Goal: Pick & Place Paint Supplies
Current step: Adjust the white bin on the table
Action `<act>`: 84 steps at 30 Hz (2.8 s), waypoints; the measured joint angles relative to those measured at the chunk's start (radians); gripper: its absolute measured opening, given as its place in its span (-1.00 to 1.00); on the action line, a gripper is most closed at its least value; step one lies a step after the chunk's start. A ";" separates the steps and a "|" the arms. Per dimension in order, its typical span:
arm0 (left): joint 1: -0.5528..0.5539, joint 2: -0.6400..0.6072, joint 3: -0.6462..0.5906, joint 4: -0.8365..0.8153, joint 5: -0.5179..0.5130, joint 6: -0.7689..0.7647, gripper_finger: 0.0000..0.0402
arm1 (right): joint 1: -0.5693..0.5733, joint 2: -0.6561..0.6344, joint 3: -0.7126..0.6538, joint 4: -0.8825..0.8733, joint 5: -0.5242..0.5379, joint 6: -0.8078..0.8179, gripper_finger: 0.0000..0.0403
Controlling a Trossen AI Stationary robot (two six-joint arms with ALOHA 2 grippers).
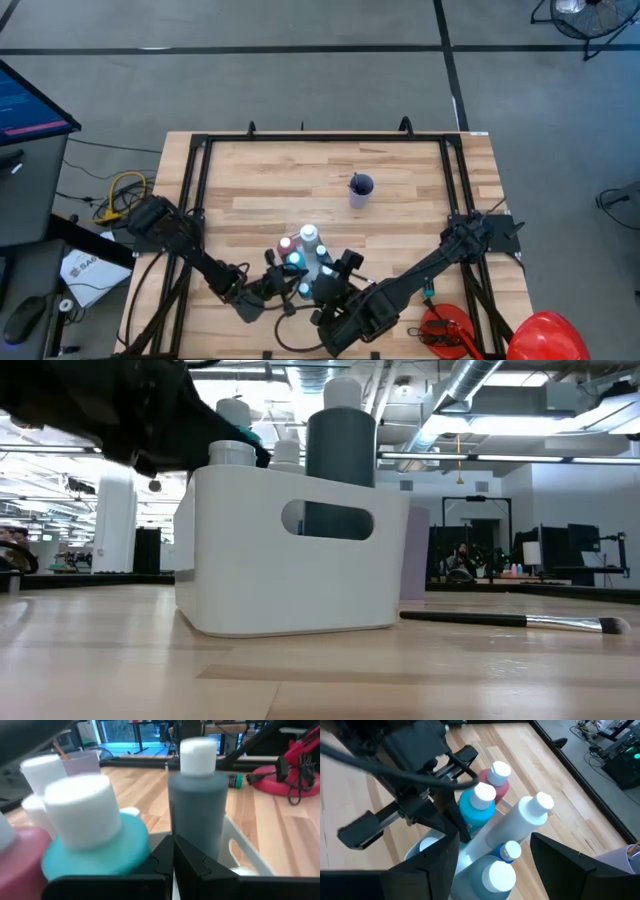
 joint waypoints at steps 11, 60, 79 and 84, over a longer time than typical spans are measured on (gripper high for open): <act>-0.032 -0.061 0.003 0.023 0.018 0.088 -1.00 | 0.021 0.000 0.000 0.000 0.096 -0.013 0.18; -0.244 -0.077 0.002 0.244 0.148 0.332 -1.00 | 0.157 0.001 -0.129 0.460 0.124 -0.455 0.18; -0.257 -0.077 0.002 0.239 0.145 0.335 -1.00 | 0.164 0.001 -0.128 0.477 0.032 -0.547 0.18; -0.258 -0.077 0.002 0.238 0.145 0.335 -1.00 | 0.163 0.001 -0.128 0.550 -0.004 -0.622 0.18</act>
